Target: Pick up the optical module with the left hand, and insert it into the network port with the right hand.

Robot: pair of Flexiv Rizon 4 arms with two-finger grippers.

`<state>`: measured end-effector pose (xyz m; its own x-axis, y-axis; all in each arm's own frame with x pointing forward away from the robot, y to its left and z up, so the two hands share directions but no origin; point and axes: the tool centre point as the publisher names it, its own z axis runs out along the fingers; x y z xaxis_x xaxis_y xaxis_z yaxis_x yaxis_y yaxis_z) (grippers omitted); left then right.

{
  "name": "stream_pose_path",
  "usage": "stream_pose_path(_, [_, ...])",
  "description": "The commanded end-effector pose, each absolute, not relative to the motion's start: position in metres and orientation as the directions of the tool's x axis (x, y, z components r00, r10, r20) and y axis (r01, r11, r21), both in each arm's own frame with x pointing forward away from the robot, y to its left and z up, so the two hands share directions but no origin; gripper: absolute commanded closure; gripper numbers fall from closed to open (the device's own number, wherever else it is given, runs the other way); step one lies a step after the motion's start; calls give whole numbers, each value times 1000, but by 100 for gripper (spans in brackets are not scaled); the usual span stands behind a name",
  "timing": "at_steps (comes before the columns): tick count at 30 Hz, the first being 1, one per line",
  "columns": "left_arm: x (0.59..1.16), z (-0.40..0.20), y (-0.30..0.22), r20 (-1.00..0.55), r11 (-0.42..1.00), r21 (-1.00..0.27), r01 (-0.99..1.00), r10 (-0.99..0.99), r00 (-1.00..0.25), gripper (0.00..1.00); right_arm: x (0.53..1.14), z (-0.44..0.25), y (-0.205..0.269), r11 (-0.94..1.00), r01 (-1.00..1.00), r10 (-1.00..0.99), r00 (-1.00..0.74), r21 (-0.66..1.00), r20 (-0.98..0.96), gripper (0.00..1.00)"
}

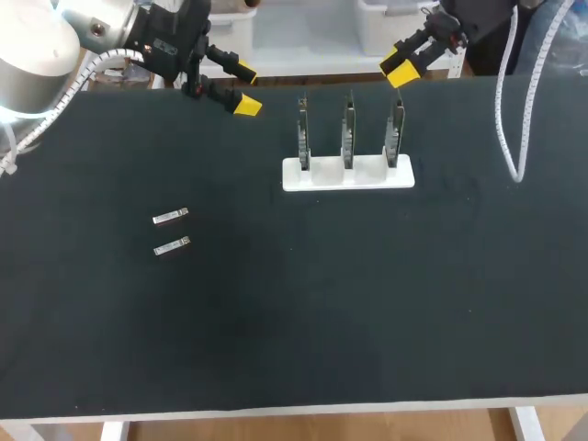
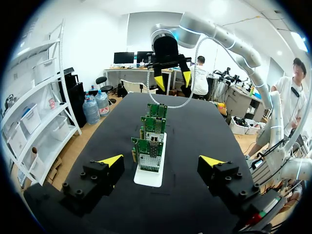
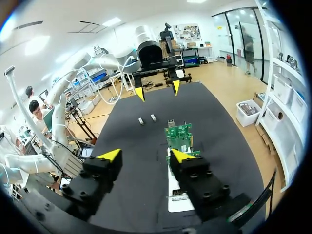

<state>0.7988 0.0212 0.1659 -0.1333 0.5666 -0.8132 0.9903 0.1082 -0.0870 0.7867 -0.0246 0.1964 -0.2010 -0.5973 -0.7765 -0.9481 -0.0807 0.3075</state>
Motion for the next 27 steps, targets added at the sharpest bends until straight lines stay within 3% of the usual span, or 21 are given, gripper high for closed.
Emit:
stream_pose_path(1, [797, 166, 21, -812, 112, -86, 990, 568, -135, 0, 786, 197, -25, -80, -949, -597, -200, 306, -777, 0])
stream_pose_path(9, [800, 176, 27, -766, 118, -48, 992, 632, -113, 0, 786, 197, -25, -80, -949, -597, -200, 306, -777, 0])
stream_pose_path(27, [757, 163, 65, -660, 465, -68, 883, 642, -390, 0, 786, 197, -25, -80, -949, -597, -200, 306, -777, 0])
